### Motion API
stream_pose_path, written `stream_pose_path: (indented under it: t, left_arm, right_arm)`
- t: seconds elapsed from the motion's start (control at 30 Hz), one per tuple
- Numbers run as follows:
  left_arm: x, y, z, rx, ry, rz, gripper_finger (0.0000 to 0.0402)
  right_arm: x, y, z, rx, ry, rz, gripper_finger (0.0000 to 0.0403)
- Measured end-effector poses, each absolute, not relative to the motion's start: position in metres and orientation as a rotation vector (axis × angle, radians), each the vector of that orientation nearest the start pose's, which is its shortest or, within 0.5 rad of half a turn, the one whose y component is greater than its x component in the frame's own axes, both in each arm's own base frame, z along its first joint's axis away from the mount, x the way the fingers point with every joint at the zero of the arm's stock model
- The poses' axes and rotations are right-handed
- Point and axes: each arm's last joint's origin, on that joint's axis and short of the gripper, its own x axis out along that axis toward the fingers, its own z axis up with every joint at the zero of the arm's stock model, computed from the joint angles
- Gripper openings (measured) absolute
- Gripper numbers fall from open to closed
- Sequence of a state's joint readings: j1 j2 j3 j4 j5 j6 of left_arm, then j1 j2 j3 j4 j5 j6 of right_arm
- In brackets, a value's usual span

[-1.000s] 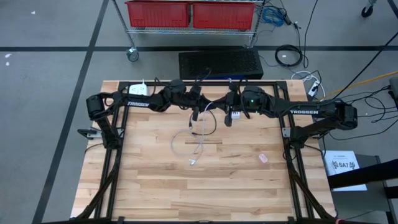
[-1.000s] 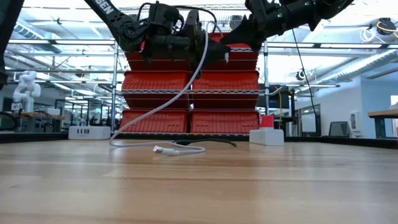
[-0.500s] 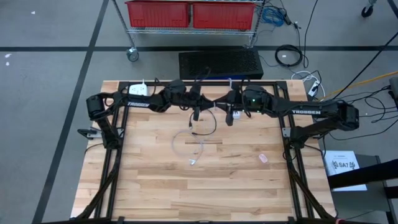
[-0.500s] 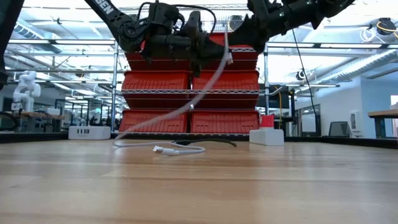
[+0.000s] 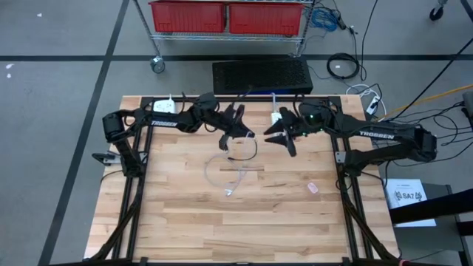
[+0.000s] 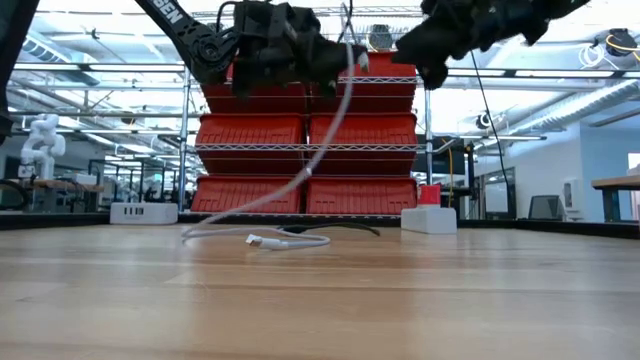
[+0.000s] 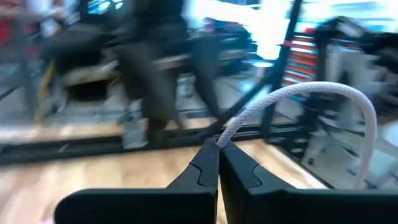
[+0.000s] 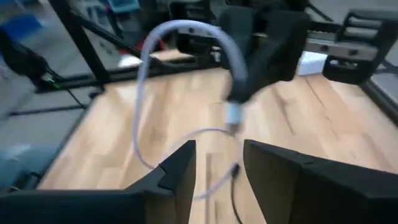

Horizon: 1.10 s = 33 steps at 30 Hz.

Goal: Insert USB
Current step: Insert the purple charger cable into the red charger adapter

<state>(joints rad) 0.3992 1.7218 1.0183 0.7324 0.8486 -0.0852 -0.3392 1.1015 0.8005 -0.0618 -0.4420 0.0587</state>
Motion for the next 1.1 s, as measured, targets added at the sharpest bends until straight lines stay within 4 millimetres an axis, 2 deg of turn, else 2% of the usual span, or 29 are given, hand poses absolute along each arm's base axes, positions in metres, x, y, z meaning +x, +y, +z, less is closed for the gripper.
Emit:
stream_pose_path:
  t: [0.2,0.3,0.47,0.8,1.1]
  left_arm:
    - [0.352,0.117,0.256,-0.007,-0.031,-0.571,0.0003]
    - [0.352,0.114,0.256,-0.004,-0.031,-0.588,0.0003]
    - [0.353,0.112,0.256,-0.005,-0.028,-0.601,0.0003]
    - [0.353,0.112,0.255,-0.008,-0.023,-0.604,0.0003]
    - [0.352,0.112,0.255,-0.012,-0.019,-0.607,0.0003]
  right_arm:
    - [0.252,-0.08,0.277,0.249,0.266,0.186,0.0127]
    - [0.263,-0.084,0.27,0.292,0.241,0.279,0.0128]
    - [0.275,-0.088,0.262,0.329,0.217,0.315,0.0128]
    - [0.283,-0.089,0.255,0.37,0.212,0.368,0.0118]
    - [0.283,-0.089,0.257,0.338,0.192,0.377,0.0058]
